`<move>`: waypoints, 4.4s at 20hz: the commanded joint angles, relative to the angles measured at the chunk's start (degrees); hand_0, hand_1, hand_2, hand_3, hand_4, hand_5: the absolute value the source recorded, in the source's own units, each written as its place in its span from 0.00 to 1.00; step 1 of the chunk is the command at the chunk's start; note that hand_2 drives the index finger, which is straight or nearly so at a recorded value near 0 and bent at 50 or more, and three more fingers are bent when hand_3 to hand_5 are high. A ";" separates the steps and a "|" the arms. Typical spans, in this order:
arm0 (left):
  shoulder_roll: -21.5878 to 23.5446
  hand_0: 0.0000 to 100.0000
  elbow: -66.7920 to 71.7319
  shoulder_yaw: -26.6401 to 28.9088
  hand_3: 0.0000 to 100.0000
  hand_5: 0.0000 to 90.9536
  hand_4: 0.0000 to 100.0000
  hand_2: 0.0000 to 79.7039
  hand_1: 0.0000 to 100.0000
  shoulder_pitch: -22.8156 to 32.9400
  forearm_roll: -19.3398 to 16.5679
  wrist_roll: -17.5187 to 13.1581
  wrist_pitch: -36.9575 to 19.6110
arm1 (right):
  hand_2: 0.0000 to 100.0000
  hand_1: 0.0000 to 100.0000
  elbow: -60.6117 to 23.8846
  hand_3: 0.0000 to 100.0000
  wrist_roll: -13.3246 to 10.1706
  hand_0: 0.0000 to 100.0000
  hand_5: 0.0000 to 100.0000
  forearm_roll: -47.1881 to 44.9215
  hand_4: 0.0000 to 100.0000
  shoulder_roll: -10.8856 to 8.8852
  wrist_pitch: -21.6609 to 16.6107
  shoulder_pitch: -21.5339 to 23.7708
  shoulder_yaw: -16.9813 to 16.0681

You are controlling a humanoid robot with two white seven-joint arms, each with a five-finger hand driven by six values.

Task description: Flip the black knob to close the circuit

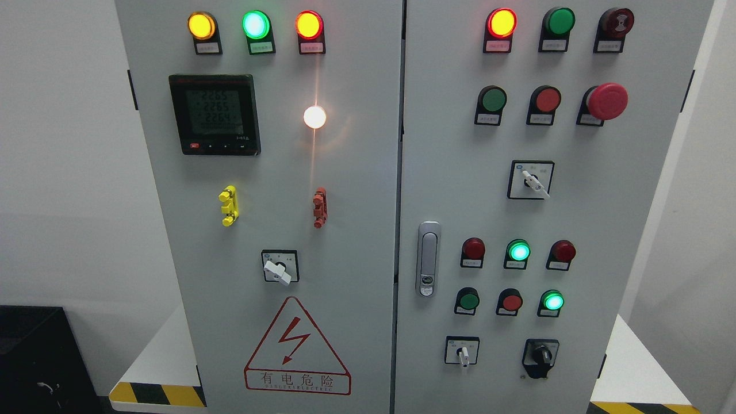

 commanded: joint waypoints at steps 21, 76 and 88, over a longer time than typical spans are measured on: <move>-0.02 0.12 -1.67 0.00 0.00 0.00 0.00 0.00 0.56 1.32 0.00 -0.03 0.00 | 0.00 0.08 0.77 0.00 3.78 0.00 0.00 -2.74 0.00 0.00 -5.25 -1.26 -0.28; 0.07 0.12 -1.67 0.00 0.00 0.00 0.00 0.00 0.56 1.32 0.00 -0.03 0.00 | 0.96 0.13 -74.63 1.00 -23.63 0.00 0.94 59.03 0.95 0.09 -3.15 2.78 -8.46; -0.02 0.12 -1.67 0.00 0.00 0.00 0.00 0.00 0.56 1.32 0.00 -0.03 0.00 | 0.96 0.10 -82.82 1.00 -23.63 0.00 0.96 65.02 0.97 0.18 -0.25 1.29 -8.45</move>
